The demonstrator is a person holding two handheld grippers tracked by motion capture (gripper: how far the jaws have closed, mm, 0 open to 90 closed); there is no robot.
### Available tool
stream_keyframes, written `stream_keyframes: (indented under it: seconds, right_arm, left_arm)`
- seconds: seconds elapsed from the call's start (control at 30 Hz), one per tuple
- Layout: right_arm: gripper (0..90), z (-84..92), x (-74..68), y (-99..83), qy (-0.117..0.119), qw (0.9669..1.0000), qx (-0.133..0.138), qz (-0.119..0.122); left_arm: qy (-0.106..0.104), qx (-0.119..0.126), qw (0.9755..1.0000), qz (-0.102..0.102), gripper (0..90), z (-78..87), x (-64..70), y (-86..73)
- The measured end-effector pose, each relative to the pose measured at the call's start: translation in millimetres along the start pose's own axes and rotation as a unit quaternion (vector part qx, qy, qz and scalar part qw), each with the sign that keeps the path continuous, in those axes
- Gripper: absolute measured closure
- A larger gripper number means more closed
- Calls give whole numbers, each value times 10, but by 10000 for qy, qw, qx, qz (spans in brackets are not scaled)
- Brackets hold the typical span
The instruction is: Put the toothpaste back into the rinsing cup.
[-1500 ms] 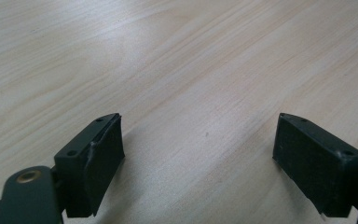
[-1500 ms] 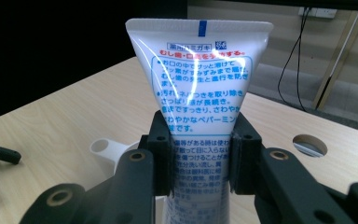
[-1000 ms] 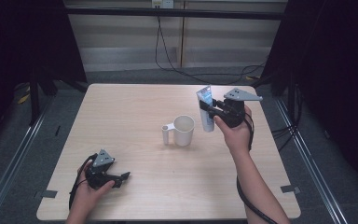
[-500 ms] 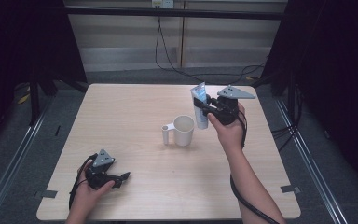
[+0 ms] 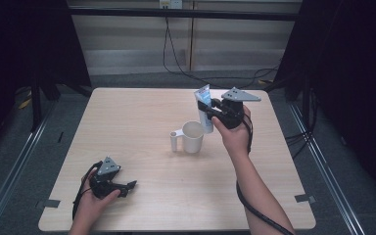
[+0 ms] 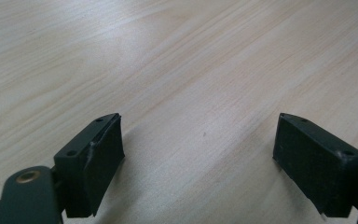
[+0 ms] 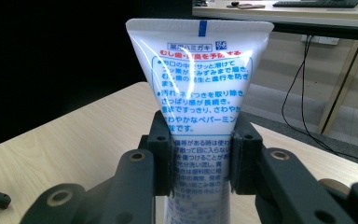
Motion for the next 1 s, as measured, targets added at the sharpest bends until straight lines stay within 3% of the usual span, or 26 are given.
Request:
stream_keyframes:
  seconds: [0.3, 1.0]
  right_arm:
    - [674, -108, -64, 10, 34, 9999, -43, 93]
    - [673, -287, -148, -115, 127, 9999, -18, -8]
  left_arm:
    - [-2, -3, 10000, -24, 158, 1, -1, 0]
    - [-23, -2, 10000, -34, 158, -1, 5, 0]
Point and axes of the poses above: each handheld gripper's, and its own axes: z roughly backward along the jaws, y roughly out of its top, x roughly to its right, the point moved 8 cm from there along -z, roughly forward along the jaws, and after that the axes turned 10 degrees about x, right-handed, at the moved point
